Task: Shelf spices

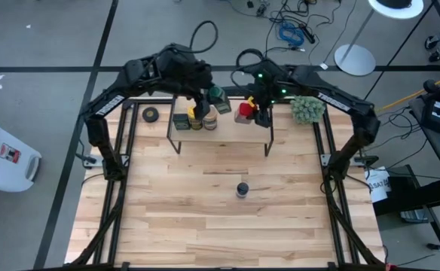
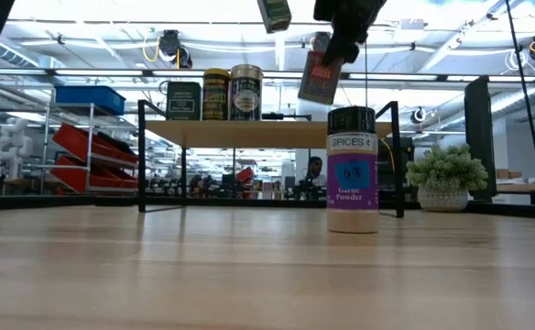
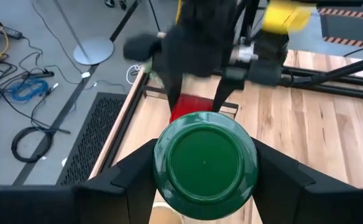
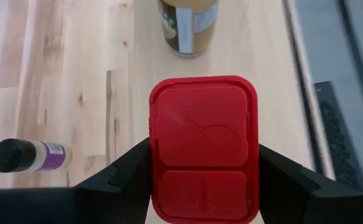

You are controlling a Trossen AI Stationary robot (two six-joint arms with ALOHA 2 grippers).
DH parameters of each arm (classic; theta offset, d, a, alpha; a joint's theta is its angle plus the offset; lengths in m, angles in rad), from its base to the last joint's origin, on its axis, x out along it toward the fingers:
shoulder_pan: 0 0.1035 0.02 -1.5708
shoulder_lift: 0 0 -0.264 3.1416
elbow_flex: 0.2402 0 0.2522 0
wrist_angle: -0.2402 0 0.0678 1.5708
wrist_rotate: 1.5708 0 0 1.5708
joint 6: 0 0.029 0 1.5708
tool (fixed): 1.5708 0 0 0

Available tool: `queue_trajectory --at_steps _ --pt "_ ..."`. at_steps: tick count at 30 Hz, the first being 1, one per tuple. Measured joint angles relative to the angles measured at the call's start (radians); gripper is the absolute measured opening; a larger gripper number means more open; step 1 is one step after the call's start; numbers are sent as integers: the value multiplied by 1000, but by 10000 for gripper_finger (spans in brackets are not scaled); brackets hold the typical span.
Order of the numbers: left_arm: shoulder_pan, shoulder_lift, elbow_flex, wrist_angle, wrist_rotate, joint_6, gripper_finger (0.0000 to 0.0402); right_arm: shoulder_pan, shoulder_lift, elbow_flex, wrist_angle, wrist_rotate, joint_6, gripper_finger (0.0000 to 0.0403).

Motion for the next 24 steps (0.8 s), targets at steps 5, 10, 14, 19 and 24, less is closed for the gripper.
queue_trajectory --at_steps 5,10,14,19,24 --pt "-8 -25 0 -13 -1 -22 217 5 48 0 -5 -1 -1 215" --pt "-13 -28 0 -19 -1 -29 217 8 68 0 -6 -7 10 215" --pt "-17 -25 0 -16 1 -30 217 8 87 0 9 -40 -4 220" --pt "-18 -23 0 -17 7 -30 217 8 117 0 21 -55 -12 226" --pt "-18 -23 0 -17 7 -38 217 8 124 0 31 -54 -7 226"
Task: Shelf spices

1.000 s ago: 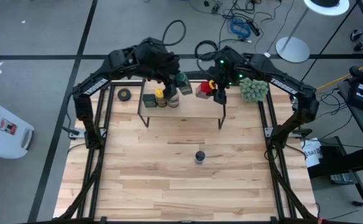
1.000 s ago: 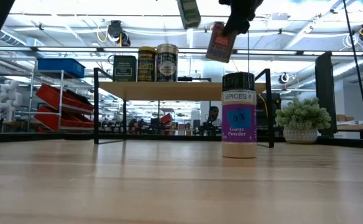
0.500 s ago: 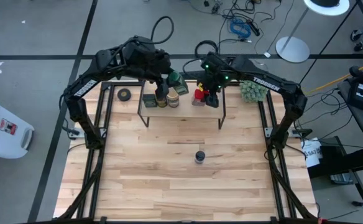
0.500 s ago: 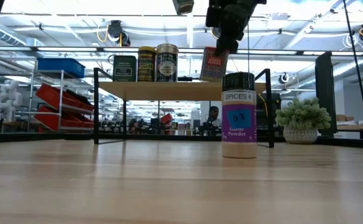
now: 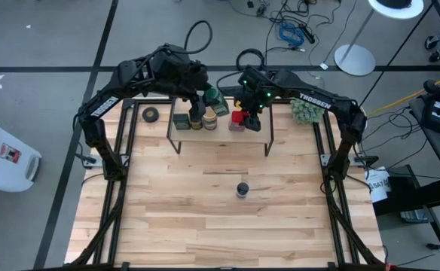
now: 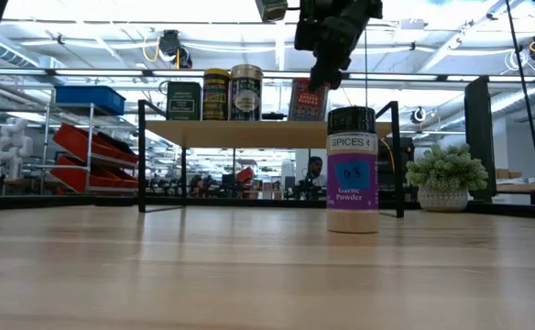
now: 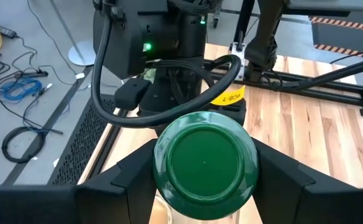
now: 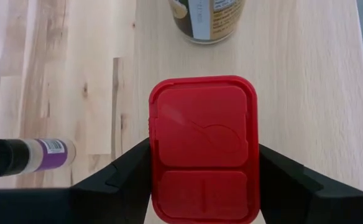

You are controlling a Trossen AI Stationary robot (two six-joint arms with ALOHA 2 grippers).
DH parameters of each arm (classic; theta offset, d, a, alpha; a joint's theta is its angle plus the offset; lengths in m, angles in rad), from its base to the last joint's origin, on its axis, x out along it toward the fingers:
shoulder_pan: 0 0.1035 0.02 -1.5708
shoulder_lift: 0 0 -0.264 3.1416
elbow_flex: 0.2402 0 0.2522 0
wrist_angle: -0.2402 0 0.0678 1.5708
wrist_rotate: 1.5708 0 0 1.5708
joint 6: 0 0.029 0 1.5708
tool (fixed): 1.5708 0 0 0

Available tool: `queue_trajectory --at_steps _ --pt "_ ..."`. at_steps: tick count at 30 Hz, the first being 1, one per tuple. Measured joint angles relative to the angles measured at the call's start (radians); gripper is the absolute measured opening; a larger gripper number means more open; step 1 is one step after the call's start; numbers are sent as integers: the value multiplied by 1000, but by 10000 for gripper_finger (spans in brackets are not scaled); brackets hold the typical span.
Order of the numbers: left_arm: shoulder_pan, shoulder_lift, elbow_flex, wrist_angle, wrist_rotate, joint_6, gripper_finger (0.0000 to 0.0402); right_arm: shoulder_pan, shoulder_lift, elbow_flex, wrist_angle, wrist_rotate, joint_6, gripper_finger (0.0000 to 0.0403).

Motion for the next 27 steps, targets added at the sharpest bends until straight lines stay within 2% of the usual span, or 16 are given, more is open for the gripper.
queue_trajectory --at_steps 12,21,27 --pt "0 0 0 3 0 0 217 0 0 0 45 14 6 250" --pt "0 0 0 3 0 -1 217 0 -20 0 39 14 8 252" --pt "0 0 0 8 0 -1 217 -5 -53 63 13 10 28 252"
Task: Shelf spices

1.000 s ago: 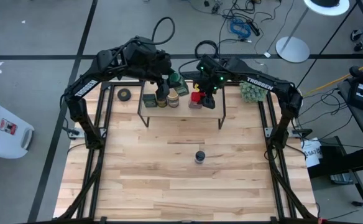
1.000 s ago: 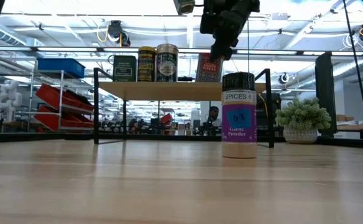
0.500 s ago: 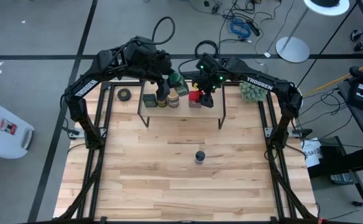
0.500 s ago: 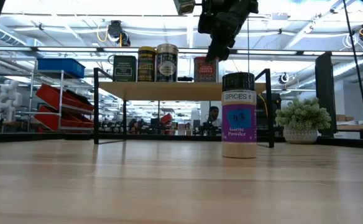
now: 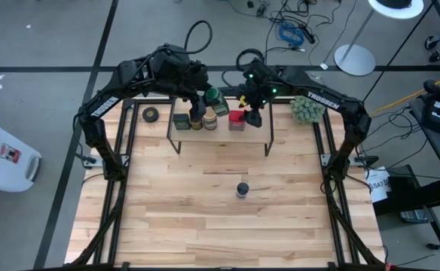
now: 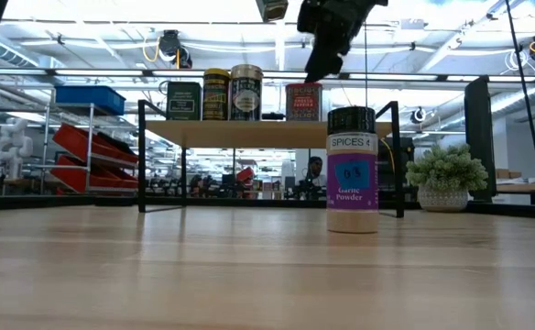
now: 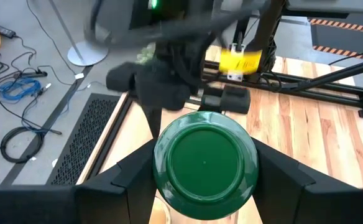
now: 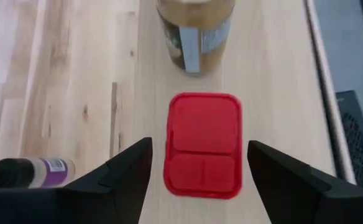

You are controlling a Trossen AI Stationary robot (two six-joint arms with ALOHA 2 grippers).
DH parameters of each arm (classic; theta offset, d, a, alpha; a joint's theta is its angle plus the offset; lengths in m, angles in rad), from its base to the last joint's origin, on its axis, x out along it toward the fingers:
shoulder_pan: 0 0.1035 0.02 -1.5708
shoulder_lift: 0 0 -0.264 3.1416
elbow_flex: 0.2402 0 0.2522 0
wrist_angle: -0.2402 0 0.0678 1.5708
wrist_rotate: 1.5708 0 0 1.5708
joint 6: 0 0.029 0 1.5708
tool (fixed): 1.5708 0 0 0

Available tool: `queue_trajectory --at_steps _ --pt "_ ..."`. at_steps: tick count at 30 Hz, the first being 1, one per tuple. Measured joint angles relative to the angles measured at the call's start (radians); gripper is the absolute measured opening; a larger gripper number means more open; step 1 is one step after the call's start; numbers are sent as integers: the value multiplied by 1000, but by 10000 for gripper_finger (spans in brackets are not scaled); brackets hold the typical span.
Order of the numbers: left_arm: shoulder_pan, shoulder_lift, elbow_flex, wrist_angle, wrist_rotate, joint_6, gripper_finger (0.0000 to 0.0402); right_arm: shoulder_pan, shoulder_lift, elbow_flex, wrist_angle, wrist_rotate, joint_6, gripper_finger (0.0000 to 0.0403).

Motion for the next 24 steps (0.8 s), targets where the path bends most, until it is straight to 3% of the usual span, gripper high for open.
queue_trajectory --at_steps 11,19,24 --pt "0 29 0 156 14 0 217 -59 -99 197 -232 51 4 252" --pt "13 134 0 321 95 -2 217 -77 -274 210 -255 41 62 252" --pt "18 202 0 415 146 -4 217 -77 -302 210 -251 -11 136 252"
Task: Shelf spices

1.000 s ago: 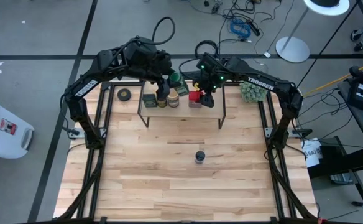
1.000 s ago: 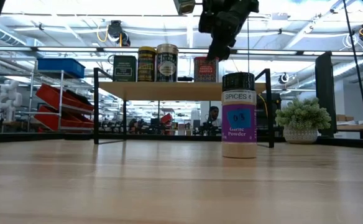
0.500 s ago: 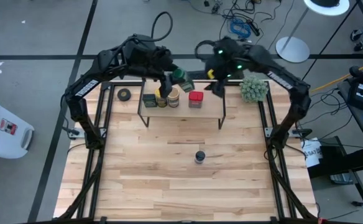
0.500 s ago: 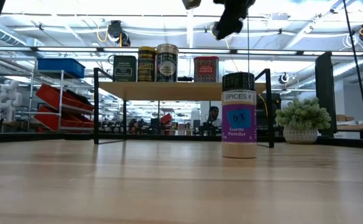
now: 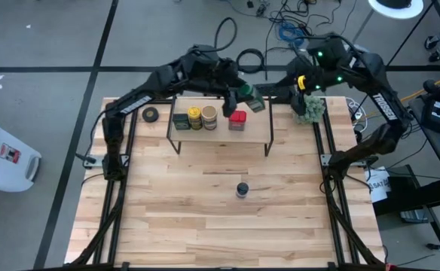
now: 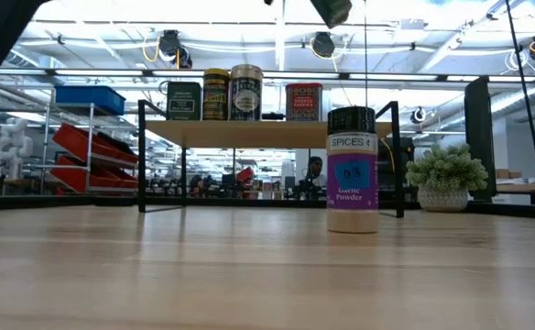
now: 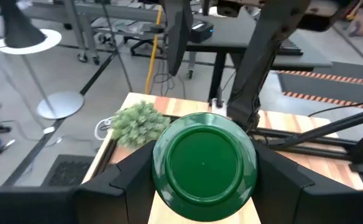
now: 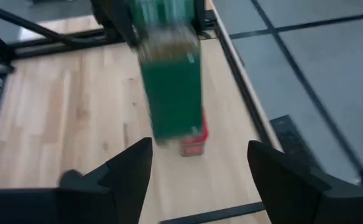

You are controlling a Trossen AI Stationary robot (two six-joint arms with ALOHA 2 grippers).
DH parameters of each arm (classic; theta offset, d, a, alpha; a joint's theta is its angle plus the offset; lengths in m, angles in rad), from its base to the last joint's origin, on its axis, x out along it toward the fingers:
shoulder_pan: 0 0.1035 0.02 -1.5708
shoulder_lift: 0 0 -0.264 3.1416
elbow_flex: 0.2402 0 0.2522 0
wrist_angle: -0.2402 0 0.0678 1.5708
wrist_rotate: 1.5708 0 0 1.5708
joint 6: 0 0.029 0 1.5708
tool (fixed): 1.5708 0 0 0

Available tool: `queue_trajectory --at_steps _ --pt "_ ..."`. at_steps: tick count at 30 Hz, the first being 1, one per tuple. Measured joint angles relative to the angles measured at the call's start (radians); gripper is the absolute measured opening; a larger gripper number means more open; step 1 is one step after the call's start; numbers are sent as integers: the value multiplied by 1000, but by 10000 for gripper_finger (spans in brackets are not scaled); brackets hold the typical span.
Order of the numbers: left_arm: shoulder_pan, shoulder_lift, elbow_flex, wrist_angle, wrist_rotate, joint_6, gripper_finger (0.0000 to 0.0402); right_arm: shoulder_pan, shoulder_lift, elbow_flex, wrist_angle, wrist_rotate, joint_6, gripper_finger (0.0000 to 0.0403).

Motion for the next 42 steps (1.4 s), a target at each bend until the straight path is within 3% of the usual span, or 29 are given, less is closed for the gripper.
queue_trajectory --at_steps 3,10,23,42 --pt "0 24 0 38 24 -2 217 0 13 0 -33 -46 8 266" --pt "6 61 0 41 40 4 217 0 38 0 -34 -24 -26 305" --pt "21 124 0 8 39 55 217 0 17 -1 -43 62 -60 306" --pt "27 196 0 -152 34 155 217 0 -13 -1 -43 64 -4 306"
